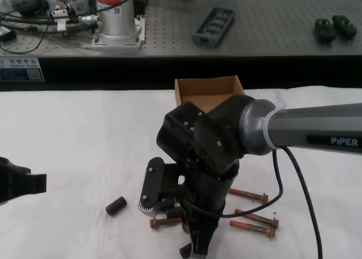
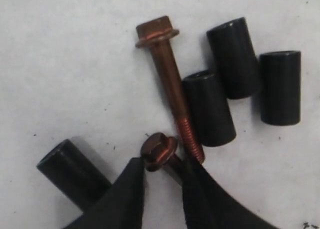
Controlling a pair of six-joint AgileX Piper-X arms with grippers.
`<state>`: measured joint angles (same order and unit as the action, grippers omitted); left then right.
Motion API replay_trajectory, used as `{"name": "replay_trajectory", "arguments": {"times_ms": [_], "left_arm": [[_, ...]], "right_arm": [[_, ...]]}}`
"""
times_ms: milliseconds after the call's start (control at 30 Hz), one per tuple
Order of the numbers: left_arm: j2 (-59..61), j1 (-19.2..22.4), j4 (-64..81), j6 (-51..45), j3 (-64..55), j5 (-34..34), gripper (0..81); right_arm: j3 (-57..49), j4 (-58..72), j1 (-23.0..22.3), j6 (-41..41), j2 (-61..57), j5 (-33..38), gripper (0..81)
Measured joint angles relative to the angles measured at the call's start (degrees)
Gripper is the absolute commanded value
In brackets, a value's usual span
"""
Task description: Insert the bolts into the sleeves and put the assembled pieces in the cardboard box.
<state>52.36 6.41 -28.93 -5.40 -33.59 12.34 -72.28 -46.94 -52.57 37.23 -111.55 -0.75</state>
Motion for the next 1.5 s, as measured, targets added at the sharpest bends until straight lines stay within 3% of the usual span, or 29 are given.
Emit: {"name": "replay_trajectory", "arguments": {"times_ms": [200,433,767,833,967,1033,1267,1500], "left_arm": [[0.00,0.00,0.00,-0.05,0.00,0.29,0.6],[0.00,0.00,0.00,-0.13,0.00,0.29,0.6],[0.00,0.00,0.00,-0.13,0.00,0.29,0.6],[0.00,0.00,0.00,-0.13,0.00,0.29,0.6],[0.00,0.00,0.00,-0.13,0.00,0.29,0.6],[0.00,0.00,0.00,-0.13,0.00,0.29,0.6],[0.00,0.00,0.00,-0.13,0.00,0.29,0.6],[0.00,0.00,0.00,-0.13,0.00,0.29,0.6]], "right_arm": [[0.00,-0.03,-0.03,1.88,0.00,0.04,20.0],[0.98,0.47,0.83,2.36,0.35,1.40,4.3],[1.43,0.18,1.11,-3.53,0.59,2.91,4.5],[1.43,0.18,1.20,-3.41,0.59,3.09,6.4],[1.56,0.94,1.33,-2.24,0.59,3.06,23.3],[1.56,1.25,1.44,-1.98,0.59,3.06,27.9],[1.64,1.73,1.89,-1.21,0.59,1.96,23.8],[1.94,2.29,2.96,6.95,0.59,-1.06,23.8]]}}
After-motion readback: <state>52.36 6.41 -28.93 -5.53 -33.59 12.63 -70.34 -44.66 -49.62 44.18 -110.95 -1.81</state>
